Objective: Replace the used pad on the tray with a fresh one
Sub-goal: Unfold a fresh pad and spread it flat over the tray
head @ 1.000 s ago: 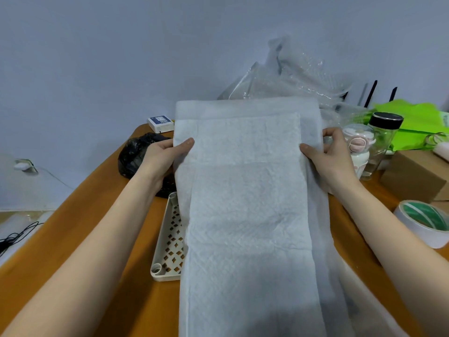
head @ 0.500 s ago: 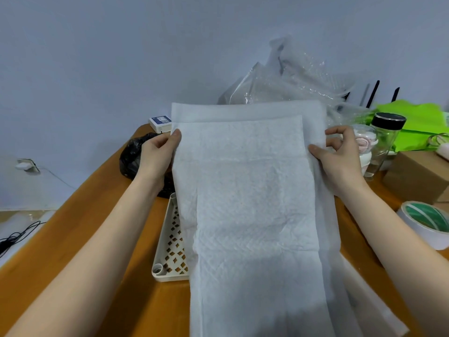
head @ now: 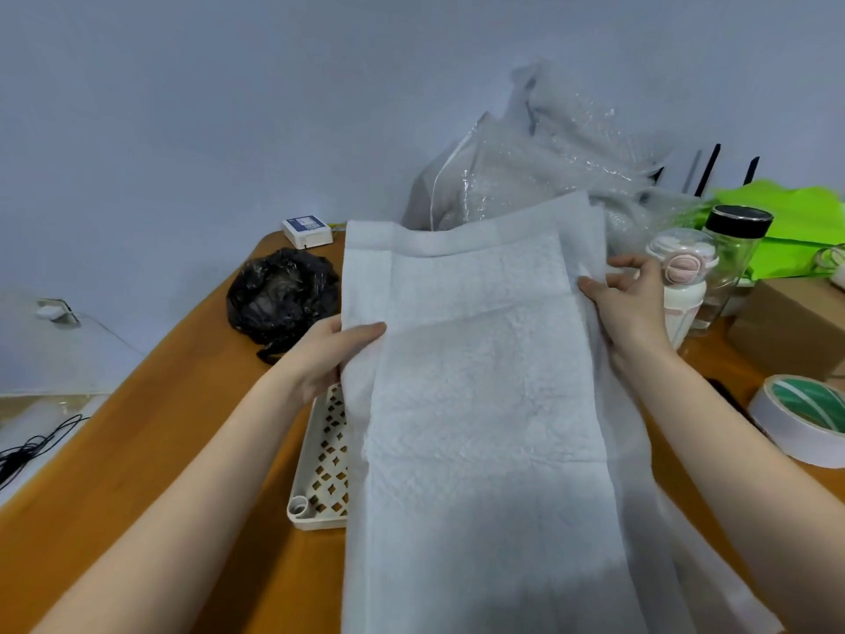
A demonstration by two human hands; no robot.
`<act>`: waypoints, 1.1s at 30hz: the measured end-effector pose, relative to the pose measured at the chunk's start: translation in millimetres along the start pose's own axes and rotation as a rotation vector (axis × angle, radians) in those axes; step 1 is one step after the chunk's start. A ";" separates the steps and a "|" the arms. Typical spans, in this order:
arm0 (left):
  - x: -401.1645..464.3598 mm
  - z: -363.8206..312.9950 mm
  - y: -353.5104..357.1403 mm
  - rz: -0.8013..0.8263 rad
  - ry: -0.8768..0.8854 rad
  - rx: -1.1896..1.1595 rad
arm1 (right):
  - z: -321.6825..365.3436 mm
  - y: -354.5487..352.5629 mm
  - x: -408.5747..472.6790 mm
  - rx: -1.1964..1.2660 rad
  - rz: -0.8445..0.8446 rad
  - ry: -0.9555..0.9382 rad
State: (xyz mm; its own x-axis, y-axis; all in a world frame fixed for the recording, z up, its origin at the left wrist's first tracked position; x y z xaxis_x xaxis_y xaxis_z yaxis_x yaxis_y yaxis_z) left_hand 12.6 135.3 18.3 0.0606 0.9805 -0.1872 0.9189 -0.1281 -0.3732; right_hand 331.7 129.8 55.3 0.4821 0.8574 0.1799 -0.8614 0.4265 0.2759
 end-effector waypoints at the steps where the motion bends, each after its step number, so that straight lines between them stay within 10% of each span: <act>1: 2.9 -0.7 -3.5 -0.064 0.025 -0.036 | -2.9 0.0 0.3 0.033 0.004 0.059; 7: 13.4 -9.0 -8.3 -0.391 0.194 -0.036 | -31.3 -1.7 -16.1 -0.013 0.181 0.453; 18: 27.4 -13.6 -15.7 -0.668 0.329 0.445 | -34.6 -0.5 -11.7 -0.217 0.258 0.143; 25: 49.4 15.0 -18.1 -0.350 -0.006 0.256 | -52.7 -0.2 3.1 -0.194 0.109 0.136; 33: 34.8 29.8 -10.0 -0.313 0.250 0.487 | -66.9 -2.7 -9.6 -0.408 0.272 0.228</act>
State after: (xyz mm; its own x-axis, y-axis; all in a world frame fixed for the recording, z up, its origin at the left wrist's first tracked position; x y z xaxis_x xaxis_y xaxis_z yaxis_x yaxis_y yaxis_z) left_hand -6.1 166.3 -11.5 -0.0389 0.9803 0.1937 0.6286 0.1747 -0.7579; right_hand 318.7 139.6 -10.3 0.2249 0.9740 -0.0279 -0.9643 0.2184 -0.1498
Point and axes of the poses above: each hand's wrist, its own x-axis towards the middle knuckle, its own y-axis out of the palm, z = x × y, the point moved 5 cm from there along x, towards the middle knuckle, and after that the axes turned 15 degrees about x, right-handed, at the moved point
